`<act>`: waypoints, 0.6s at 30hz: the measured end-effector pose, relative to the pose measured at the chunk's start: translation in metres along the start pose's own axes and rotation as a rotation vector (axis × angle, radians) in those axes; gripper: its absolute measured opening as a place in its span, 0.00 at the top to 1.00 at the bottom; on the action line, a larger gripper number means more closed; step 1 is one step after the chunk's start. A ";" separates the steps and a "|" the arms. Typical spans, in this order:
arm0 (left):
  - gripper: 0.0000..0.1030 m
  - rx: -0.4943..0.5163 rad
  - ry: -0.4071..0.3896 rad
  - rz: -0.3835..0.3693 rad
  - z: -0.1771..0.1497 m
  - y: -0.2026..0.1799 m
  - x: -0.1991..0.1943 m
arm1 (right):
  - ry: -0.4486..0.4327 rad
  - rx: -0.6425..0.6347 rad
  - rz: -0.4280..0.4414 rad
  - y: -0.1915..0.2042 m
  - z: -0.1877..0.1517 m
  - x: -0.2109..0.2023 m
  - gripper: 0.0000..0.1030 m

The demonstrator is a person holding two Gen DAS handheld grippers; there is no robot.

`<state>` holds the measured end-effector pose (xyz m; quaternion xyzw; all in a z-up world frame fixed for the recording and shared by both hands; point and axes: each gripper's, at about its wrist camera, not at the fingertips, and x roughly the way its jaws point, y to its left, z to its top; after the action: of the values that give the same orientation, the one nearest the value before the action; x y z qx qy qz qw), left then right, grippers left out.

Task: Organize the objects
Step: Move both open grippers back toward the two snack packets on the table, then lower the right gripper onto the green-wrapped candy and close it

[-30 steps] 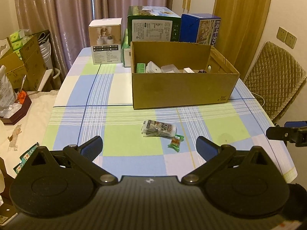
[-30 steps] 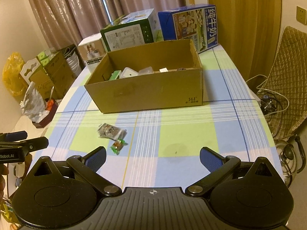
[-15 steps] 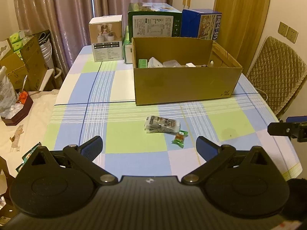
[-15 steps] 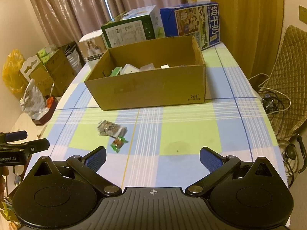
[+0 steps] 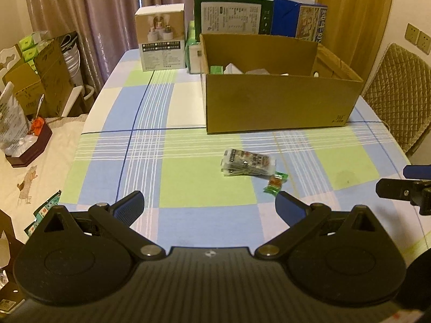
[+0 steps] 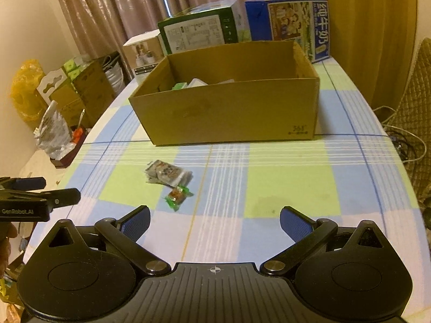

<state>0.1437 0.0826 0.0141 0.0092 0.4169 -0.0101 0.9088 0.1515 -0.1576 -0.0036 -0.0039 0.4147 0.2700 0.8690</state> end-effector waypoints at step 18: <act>0.01 0.004 0.023 0.006 -0.002 0.029 0.075 | 0.053 -0.043 0.048 0.039 -0.011 0.108 0.45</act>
<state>0.1920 0.1111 -0.0435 0.0122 0.4274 -0.0081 0.9039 0.1797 -0.0763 -0.0806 -0.0198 0.4316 0.2995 0.8507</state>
